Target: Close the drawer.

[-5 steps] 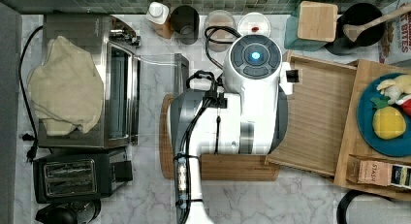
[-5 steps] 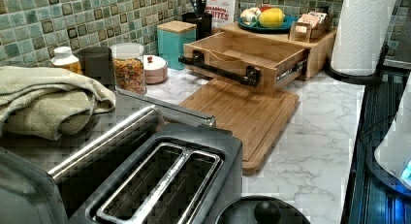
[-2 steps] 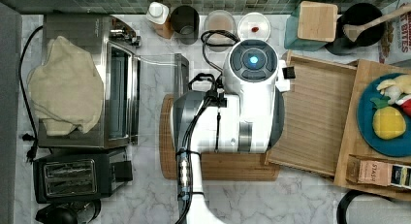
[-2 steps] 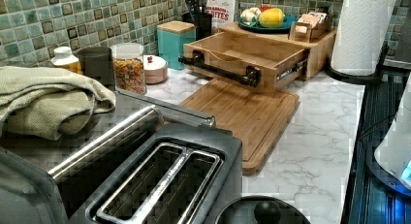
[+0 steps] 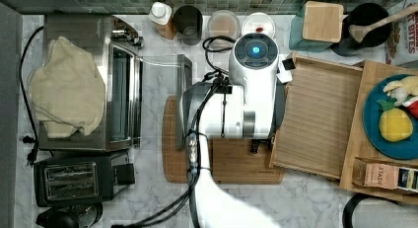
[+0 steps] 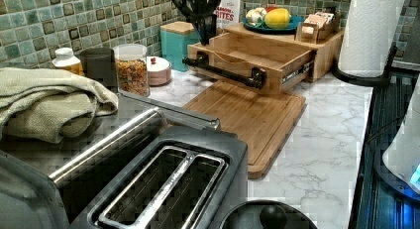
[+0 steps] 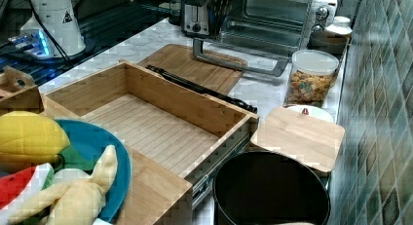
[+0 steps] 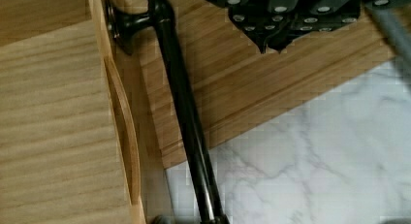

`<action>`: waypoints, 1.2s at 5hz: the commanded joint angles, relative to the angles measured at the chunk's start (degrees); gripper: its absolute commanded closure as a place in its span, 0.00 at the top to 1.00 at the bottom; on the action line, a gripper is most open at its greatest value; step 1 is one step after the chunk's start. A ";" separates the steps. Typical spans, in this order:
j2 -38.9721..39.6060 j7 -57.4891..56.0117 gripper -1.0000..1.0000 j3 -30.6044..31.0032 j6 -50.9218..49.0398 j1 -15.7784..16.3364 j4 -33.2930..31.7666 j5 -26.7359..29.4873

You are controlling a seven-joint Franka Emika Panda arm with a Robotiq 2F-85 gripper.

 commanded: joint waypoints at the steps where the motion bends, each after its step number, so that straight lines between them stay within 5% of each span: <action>1: 2.94 -5.29 0.00 -1.77 12.79 -2.04 -2.26 -1.54; 5: 5.65 -16.00 0.00 -3.85 23.54 -6.47 -3.81 0.57; 6: 8.64 -18.24 0.00 -3.90 17.95 -8.23 -0.24 2.16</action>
